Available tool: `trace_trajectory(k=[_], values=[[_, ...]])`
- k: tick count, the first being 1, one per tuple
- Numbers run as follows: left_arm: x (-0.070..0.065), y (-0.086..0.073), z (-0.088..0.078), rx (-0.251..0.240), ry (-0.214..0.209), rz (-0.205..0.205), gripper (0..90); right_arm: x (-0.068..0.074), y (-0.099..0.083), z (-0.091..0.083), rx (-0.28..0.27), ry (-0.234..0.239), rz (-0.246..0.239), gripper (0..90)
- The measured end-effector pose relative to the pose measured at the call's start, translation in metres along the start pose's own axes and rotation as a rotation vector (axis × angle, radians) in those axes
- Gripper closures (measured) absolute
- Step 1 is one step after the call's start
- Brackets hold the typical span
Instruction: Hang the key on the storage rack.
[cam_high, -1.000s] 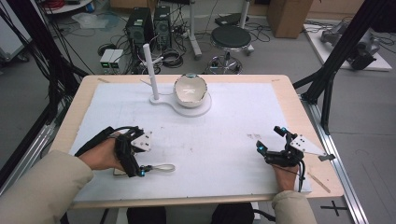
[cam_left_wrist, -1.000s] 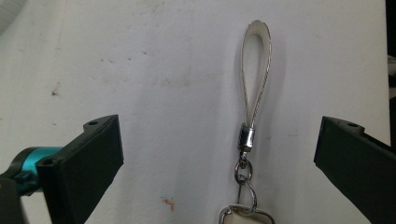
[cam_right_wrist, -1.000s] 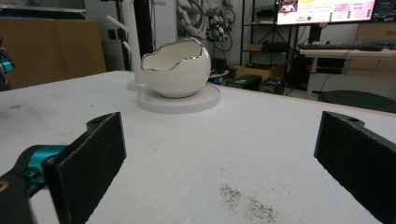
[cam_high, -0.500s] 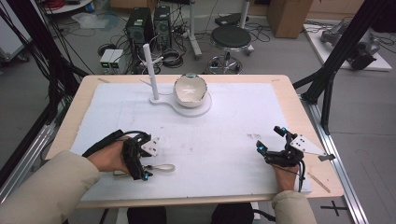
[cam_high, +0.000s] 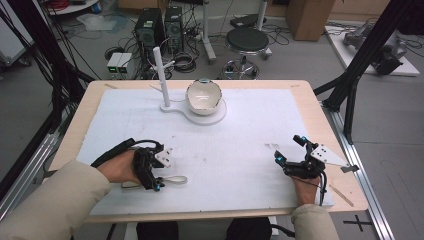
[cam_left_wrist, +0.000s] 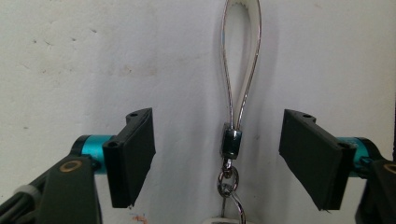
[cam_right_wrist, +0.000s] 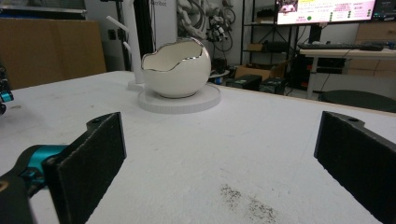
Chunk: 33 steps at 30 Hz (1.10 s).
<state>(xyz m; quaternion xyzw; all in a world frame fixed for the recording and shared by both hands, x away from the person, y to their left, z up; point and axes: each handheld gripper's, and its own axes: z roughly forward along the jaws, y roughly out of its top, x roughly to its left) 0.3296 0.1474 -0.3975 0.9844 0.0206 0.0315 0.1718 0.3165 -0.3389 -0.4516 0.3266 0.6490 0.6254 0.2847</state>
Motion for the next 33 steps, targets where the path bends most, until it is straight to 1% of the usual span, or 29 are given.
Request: trace_trajectory(k=[1, 2, 3, 4, 5, 6, 8, 9, 10, 11, 13, 16, 17, 20, 22, 23, 26, 27, 30, 31, 32, 33], values=[[0.0000, 0.0000, -0.0002, 0.005, -0.006, 0.005, 33.4, 0.0003, 0.0000, -0.0001, 0.002, 0.001, 0.003, 1.2], [0.0001, 0.0000, -0.0001, 0.007, -0.008, 0.006, 33.4, 0.0003, 0.0000, -0.0001, 0.002, 0.001, 0.003, 1.2], [-0.0003, -0.0003, 0.0005, 0.006, -0.012, -0.005, 35.2, 0.0001, 0.0000, -0.0001, 0.001, 0.000, 0.002, 1.2], [0.0005, -0.0002, 0.0002, 0.018, -0.012, 0.004, 39.1, 0.0003, 0.0000, -0.0001, 0.002, 0.000, 0.003, 1.2], [0.0006, -0.0002, 0.0003, 0.023, -0.014, 0.003, 39.1, 0.0003, 0.0000, -0.0001, 0.002, 0.000, 0.003, 1.2], [0.0008, 0.0001, 0.0000, 0.030, -0.015, 0.004, 43.1, 0.0003, 0.0000, -0.0001, 0.002, 0.000, 0.003, 1.2], [0.0007, 0.0006, -0.0003, 0.037, -0.017, 0.003, 46.1, 0.0002, 0.0000, 0.0000, 0.001, 0.000, 0.003, 1.2], [0.0006, 0.0007, -0.0004, 0.038, -0.021, 0.000, 46.1, 0.0002, 0.0000, 0.0000, 0.001, 0.000, 0.003, 1.2], [0.0003, 0.0009, 0.0002, 0.034, -0.017, -0.008, 48.2, 0.0000, 0.0000, 0.0001, -0.001, 0.000, 0.002, 1.2], [0.0006, 0.0012, 0.0001, 0.042, -0.014, -0.006, 50.7, 0.0001, 0.0000, 0.0000, 0.000, 0.000, 0.003, 1.2], [0.0012, 0.0018, -0.0001, 0.055, -0.014, -0.003, 51.9, 0.0000, 0.0000, 0.0000, 0.000, -0.001, 0.001, 1.2], [0.0006, 0.0026, 0.0004, 0.059, -0.016, 0.000, 56.7, 0.0000, 0.0000, 0.0001, -0.001, 0.000, 0.004, 1.2], [0.0005, 0.0030, 0.0002, 0.070, -0.019, 0.004, 58.3, -0.0002, 0.0000, 0.0002, -0.003, -0.001, 0.001, 1.2], [0.0000, 0.0035, 0.0007, 0.071, -0.014, 0.011, 62.1, -0.0001, -0.0001, 0.0001, -0.002, 0.001, 0.004, 1.2], [-0.0007, 0.0036, 0.0009, 0.077, -0.018, 0.021, 63.5, -0.0003, 0.0000, 0.0002, -0.002, -0.001, 0.000, 1.2], [-0.0011, 0.0038, 0.0013, 0.081, -0.013, 0.027, 64.2, 0.0000, 0.0000, 0.0002, -0.001, -0.002, 0.005, 1.2], [-0.0019, 0.0040, 0.0023, 0.086, -0.018, 0.023, 65.4, -0.0003, 0.0000, 0.0002, -0.002, -0.001, 0.000, 1.2], [-0.0020, 0.0040, 0.0026, 0.086, -0.017, 0.023, 66.7, 0.0002, 0.0000, -0.0001, 0.001, 0.001, 0.006, 1.2], [-0.0018, 0.0046, 0.0028, 0.095, -0.023, 0.028, 74.9, -0.0001, 0.0000, 0.0001, -0.001, 0.000, 0.003, 1.2], [-0.0014, 0.0050, 0.0026, 0.101, -0.027, 0.034, 74.9, -0.0001, 0.0000, 0.0001, -0.001, 0.000, 0.003, 1.2], [-0.0020, 0.0052, 0.0031, 0.103, -0.033, 0.033, 77.9, 0.0001, 0.0000, -0.0001, 0.002, 0.002, 0.004, 1.2], [-0.0025, 0.0054, 0.0040, 0.103, -0.031, 0.033, 77.9, 0.0001, 0.0000, -0.0001, 0.002, 0.002, 0.004, 1.2]])
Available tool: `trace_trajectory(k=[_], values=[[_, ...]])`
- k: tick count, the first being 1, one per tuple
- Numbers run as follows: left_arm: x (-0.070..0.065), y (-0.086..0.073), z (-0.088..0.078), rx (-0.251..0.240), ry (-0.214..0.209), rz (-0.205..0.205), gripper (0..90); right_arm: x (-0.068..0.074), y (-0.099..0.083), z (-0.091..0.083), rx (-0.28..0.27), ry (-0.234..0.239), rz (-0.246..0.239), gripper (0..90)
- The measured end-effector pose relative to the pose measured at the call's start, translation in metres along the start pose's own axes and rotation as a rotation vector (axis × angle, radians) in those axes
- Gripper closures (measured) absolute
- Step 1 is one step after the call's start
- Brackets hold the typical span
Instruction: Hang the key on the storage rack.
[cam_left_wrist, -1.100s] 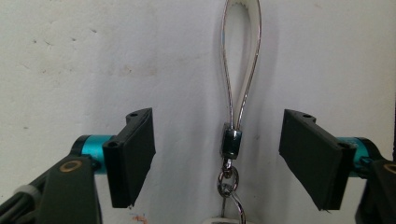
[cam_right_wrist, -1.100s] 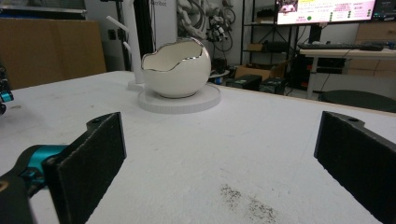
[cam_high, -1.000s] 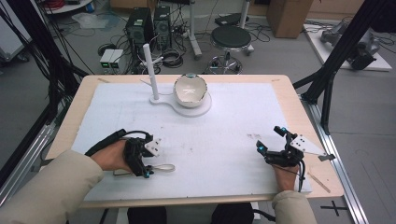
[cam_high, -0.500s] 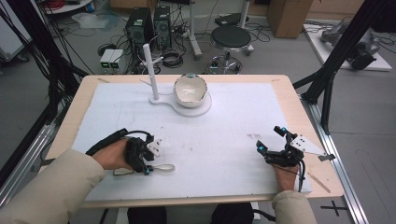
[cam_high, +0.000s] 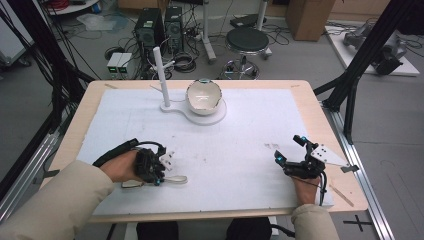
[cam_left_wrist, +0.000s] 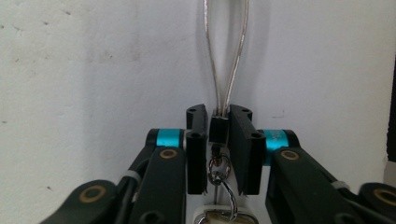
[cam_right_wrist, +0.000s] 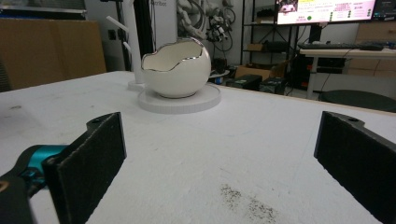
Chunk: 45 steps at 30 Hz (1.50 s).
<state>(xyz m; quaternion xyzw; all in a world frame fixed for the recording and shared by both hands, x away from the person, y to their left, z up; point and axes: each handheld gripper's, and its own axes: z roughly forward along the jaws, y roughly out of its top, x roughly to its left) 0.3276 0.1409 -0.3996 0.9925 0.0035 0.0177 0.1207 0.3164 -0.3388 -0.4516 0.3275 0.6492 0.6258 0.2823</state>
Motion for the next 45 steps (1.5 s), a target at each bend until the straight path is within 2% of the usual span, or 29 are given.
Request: trace_trajectory(k=[6, 11, 12, 13, 18, 21, 24, 32, 36, 38, 40, 41, 45], values=[[-0.002, 0.002, 0.002, 0.015, 0.008, 0.020, 81.1, 0.000, 0.000, 0.000, -0.001, 0.000, 0.001, 1.2], [0.000, 0.000, 0.001, 0.019, 0.042, 0.015, 81.3, 0.000, 0.000, 0.000, -0.006, -0.002, -0.003, 1.2], [0.000, 0.000, 0.000, 0.010, 0.043, -0.001, 81.4, 0.000, 0.000, 0.000, -0.006, 0.000, -0.004, 1.2], [0.001, 0.000, -0.001, 0.011, 0.046, 0.006, 81.4, 0.000, 0.000, 0.000, -0.006, 0.001, -0.003, 1.2], [0.005, -0.003, -0.007, -0.018, 0.077, -0.024, 81.4, 0.000, 0.000, 0.000, -0.007, 0.000, 0.002, 1.2], [0.008, -0.007, -0.013, -0.049, 0.095, -0.048, 81.4, -0.001, 0.000, 0.000, -0.006, 0.000, -0.002, 1.2], [0.012, -0.011, -0.019, -0.099, 0.114, -0.095, 81.4, -0.001, 0.000, 0.000, -0.006, 0.000, -0.002, 1.2], [0.023, -0.024, -0.041, -0.216, 0.213, -0.222, 81.4, -0.001, 0.000, 0.000, -0.006, 0.001, -0.001, 1.2], [0.030, -0.031, -0.053, -0.298, 0.263, -0.294, 81.4, 0.000, 0.000, 0.000, -0.005, 0.004, 0.000, 1.2], [0.034, -0.034, -0.057, -0.344, 0.278, -0.343, 81.4, -0.001, 0.000, 0.000, -0.006, 0.003, -0.003, 1.2], [0.038, -0.036, -0.061, -0.359, 0.308, -0.374, 81.4, 0.000, 0.000, 0.000, -0.003, 0.005, 0.001, 1.2], [0.039, -0.037, -0.063, -0.376, 0.329, -0.405, 81.4, 0.000, 0.000, 0.000, -0.002, 0.005, 0.001, 1.2], [0.044, -0.039, -0.071, -0.433, 0.386, -0.462, 81.4, 0.000, 0.000, 0.000, 0.000, 0.005, -0.001, 1.2]])
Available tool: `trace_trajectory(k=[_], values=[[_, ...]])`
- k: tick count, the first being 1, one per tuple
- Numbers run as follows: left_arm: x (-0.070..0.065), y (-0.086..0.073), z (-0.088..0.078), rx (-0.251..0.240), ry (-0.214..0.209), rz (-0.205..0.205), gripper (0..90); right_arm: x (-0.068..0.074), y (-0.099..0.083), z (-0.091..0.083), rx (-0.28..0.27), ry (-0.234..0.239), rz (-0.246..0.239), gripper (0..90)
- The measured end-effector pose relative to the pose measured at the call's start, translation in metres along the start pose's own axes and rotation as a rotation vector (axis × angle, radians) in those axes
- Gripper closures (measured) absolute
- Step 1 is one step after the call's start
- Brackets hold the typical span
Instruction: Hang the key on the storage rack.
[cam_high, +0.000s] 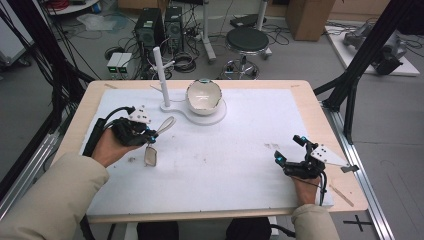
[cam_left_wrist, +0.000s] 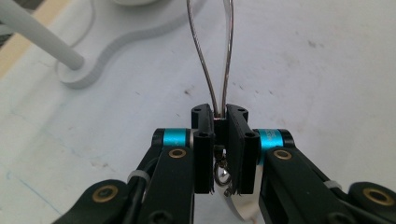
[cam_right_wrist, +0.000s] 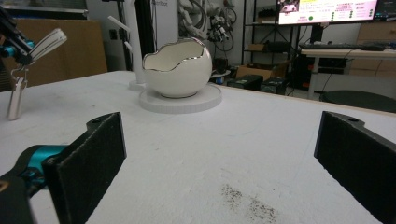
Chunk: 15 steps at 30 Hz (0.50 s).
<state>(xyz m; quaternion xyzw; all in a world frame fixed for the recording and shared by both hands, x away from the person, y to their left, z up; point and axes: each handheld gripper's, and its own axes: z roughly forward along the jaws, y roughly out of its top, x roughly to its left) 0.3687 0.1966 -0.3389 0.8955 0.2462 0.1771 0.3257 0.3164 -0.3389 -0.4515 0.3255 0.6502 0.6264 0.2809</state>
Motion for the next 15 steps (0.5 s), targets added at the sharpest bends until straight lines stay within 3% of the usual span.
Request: trace_trajectory(k=[2, 6, 8, 15], values=[[0.003, 0.002, -0.003, -0.032, 0.036, -0.013, 81.4, 0.000, 0.000, 0.000, -0.001, 0.000, 0.001, 1.2], [0.009, 0.005, -0.006, -0.097, 0.115, -0.088, 81.4, 0.000, 0.000, 0.000, -0.001, -0.001, -0.005, 1.2], [0.013, 0.007, -0.007, -0.131, 0.176, -0.136, 81.4, 0.000, 0.000, 0.000, -0.001, 0.000, -0.004, 1.2], [0.023, 0.011, -0.005, -0.237, 0.284, -0.214, 81.5, 0.000, 0.000, 0.000, -0.001, 0.001, -0.003, 1.2]])
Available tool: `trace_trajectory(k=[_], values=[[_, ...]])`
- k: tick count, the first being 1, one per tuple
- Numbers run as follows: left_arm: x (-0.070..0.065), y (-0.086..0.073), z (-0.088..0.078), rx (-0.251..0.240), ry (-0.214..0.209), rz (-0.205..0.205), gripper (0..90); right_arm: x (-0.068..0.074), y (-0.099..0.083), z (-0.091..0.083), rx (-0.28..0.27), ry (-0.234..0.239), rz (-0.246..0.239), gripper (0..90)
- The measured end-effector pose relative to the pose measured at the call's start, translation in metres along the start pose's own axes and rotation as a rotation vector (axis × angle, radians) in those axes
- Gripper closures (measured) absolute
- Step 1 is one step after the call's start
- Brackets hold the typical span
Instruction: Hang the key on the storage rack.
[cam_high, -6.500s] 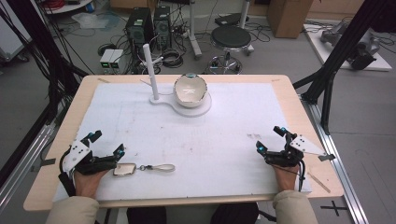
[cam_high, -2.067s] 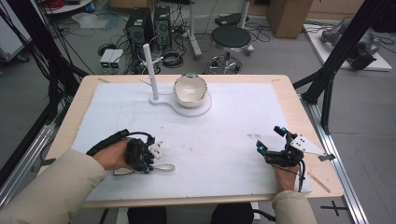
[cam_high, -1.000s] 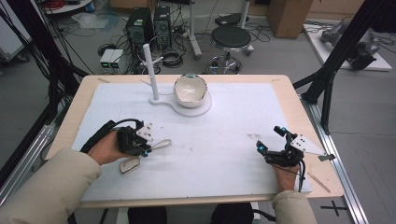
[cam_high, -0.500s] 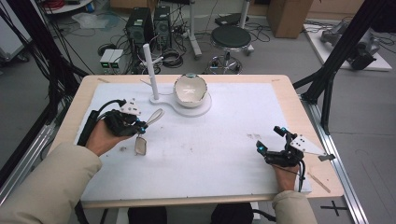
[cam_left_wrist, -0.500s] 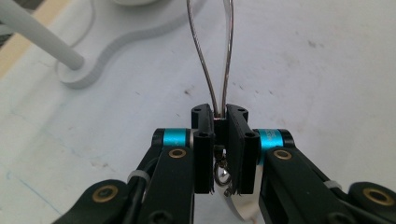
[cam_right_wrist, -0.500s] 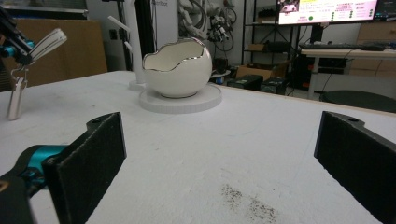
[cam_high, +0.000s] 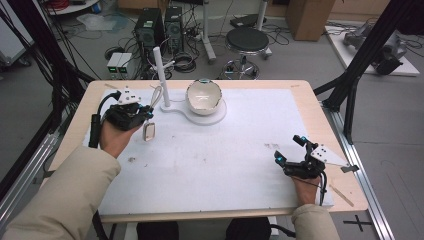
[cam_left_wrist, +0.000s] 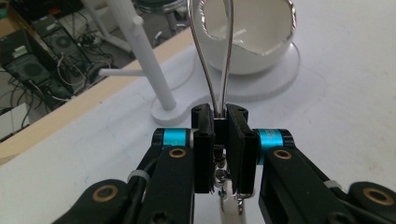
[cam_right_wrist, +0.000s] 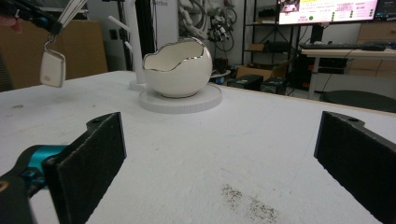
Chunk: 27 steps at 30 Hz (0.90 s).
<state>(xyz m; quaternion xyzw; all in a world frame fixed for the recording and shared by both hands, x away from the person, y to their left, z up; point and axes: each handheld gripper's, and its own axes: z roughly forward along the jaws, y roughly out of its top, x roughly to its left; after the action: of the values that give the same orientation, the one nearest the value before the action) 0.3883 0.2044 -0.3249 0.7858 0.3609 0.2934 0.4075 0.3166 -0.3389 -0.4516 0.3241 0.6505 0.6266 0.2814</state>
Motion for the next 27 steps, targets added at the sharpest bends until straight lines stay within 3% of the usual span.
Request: trace_trajectory(k=[5, 11, 27], values=[[0.005, 0.003, 0.005, -0.062, 0.062, -0.049, 81.4, 0.000, 0.000, 0.000, 0.001, -0.001, 0.003, 1.2], [0.011, 0.000, 0.016, -0.048, 0.092, -0.074, 81.4, 0.000, 0.000, 0.000, 0.000, 0.001, 0.001, 1.2], [0.018, -0.006, 0.037, -0.044, 0.084, -0.114, 81.4, 0.000, 0.000, 0.000, 0.000, 0.000, 0.000, 1.2]])
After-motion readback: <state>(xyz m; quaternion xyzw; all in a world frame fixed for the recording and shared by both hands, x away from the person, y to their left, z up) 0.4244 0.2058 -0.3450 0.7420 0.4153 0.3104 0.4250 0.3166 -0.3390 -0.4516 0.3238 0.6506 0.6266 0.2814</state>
